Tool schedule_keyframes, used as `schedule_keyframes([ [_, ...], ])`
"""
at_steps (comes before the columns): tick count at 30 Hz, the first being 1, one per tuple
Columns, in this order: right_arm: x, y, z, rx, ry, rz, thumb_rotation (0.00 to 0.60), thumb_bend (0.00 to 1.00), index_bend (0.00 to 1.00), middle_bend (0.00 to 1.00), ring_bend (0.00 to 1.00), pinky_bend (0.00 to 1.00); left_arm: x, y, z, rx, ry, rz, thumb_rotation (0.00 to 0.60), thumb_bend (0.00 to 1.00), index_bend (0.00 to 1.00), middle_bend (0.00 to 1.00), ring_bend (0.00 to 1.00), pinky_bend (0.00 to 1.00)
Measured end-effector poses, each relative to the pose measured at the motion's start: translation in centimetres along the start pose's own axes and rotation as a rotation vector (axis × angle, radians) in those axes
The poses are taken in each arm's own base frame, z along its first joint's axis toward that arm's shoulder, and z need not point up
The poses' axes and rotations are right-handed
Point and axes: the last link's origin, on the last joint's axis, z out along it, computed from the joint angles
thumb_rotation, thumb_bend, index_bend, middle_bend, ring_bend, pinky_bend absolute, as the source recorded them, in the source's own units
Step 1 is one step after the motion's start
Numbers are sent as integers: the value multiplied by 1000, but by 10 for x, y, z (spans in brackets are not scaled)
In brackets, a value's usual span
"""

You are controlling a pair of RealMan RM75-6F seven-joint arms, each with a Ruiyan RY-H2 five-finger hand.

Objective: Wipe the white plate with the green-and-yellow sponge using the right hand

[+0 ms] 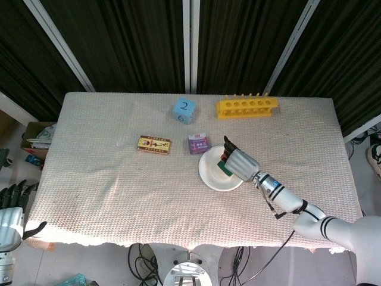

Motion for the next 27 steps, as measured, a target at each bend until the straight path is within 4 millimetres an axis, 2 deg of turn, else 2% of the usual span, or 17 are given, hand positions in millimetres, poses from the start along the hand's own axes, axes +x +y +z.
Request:
schedule_keyframes([
  [6, -5, -16, 2, 37, 1, -33, 600, 353, 671, 442, 202, 91, 1, -1, 0, 2, 4, 2, 600, 0, 144, 39, 44, 79],
  [20, 12, -48, 11, 101, 92, -18, 600, 353, 671, 449, 215, 86, 0, 0, -2, -1, -4, 0, 600, 0, 144, 39, 44, 79],
  [27, 11, -42, 15, 81, 87, -33, 600, 353, 672, 452, 215, 83, -1, 0, -1, -3, -4, -1, 600, 0, 144, 39, 44, 79],
])
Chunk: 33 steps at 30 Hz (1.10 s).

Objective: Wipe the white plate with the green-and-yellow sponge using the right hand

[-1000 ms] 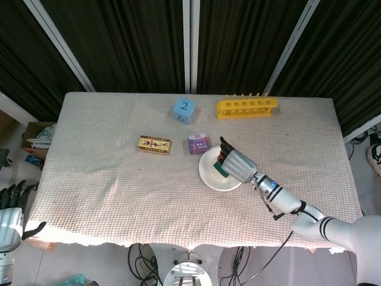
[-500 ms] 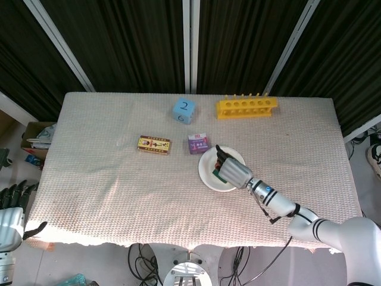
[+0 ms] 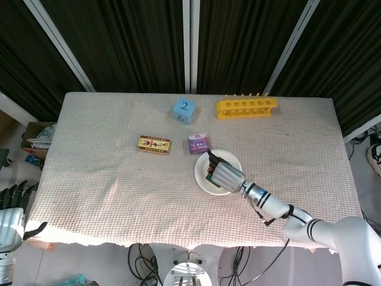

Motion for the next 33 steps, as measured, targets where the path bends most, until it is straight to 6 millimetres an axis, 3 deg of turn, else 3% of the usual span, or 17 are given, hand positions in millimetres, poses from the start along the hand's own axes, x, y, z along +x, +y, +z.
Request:
schedule_keyframes([
  [10, -7, 27, -1, -65, -39, -54, 600, 353, 671, 453, 215, 70, -1, -2, -1, 4, 1, -4, 600, 0, 144, 39, 44, 79],
  [21, 15, 6, 4, -9, 16, -66, 600, 353, 671, 453, 215, 41, -3, -4, -4, 10, 3, -11, 600, 0, 144, 39, 44, 79],
  [28, 2, -3, -1, 21, -22, -142, 600, 353, 671, 464, 216, 31, -4, -7, -5, 15, -1, -14, 600, 0, 144, 40, 44, 78],
  [33, -10, 3, -10, -7, -63, -168, 600, 353, 676, 471, 226, 31, -5, -6, -4, 11, 0, -15, 600, 0, 144, 39, 44, 78],
])
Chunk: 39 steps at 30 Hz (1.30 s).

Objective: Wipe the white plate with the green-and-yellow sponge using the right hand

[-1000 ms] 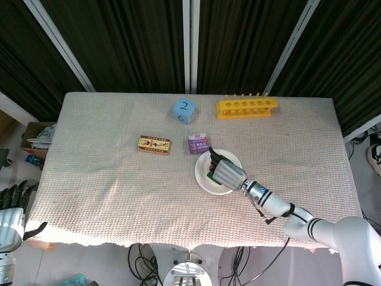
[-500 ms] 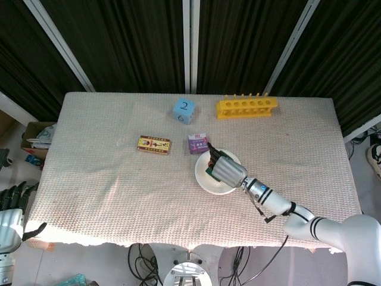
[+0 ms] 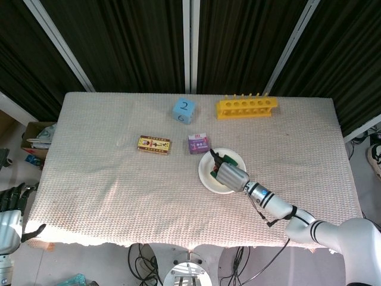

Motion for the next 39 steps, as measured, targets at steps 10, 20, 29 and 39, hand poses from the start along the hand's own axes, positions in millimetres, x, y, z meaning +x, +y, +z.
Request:
schedule_keyframes([
  [10, -19, 16, -2, -54, -60, -34, 600, 353, 677, 471, 226, 11, 1, 1, 1, -4, 4, 2, 600, 0, 144, 39, 44, 79],
  [20, -24, 44, -22, -142, -56, -18, 600, 353, 678, 471, 226, 9, 0, 2, 2, -8, 1, 1, 600, 0, 144, 39, 44, 78],
  [29, -44, 41, -35, -118, -146, -32, 600, 353, 678, 471, 226, 0, -1, 5, 4, -13, -3, 0, 600, 0, 144, 39, 44, 79],
  [39, -36, 17, -12, -37, -114, -57, 600, 354, 678, 471, 226, 0, 1, 4, 3, -9, 0, 4, 600, 0, 144, 39, 44, 79],
])
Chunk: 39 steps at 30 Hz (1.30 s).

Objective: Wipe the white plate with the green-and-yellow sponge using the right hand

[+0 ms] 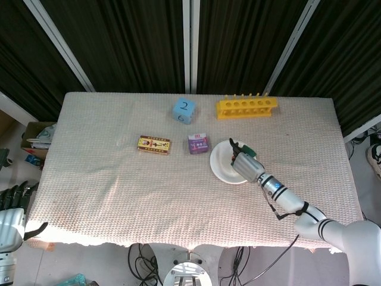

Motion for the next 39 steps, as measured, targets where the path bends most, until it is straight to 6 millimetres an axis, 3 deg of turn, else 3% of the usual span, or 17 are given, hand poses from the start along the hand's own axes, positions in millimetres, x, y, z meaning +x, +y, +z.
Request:
schedule_keyframes([
  [13, 41, -21, 28, 39, 117, 25, 600, 354, 678, 474, 229, 0, 0, -4, -5, 11, 6, -6, 600, 0, 144, 39, 44, 78],
  [21, 55, -11, 27, -33, 178, 97, 600, 353, 679, 476, 234, 0, 2, -4, -6, 5, 14, -4, 600, 0, 144, 39, 44, 79],
  [25, 45, 10, 16, -107, 159, 120, 600, 353, 679, 477, 234, 0, 2, -2, -5, 0, 15, -4, 600, 0, 144, 39, 44, 78],
  [32, 9, 44, -1, -258, 29, 209, 600, 353, 679, 477, 233, 0, 3, 2, -3, -14, 18, -3, 600, 0, 144, 39, 44, 78],
  [39, -22, 55, 6, -355, -112, 364, 600, 350, 641, 468, 222, 0, 3, 3, -3, -15, 19, -2, 600, 0, 144, 39, 44, 79],
])
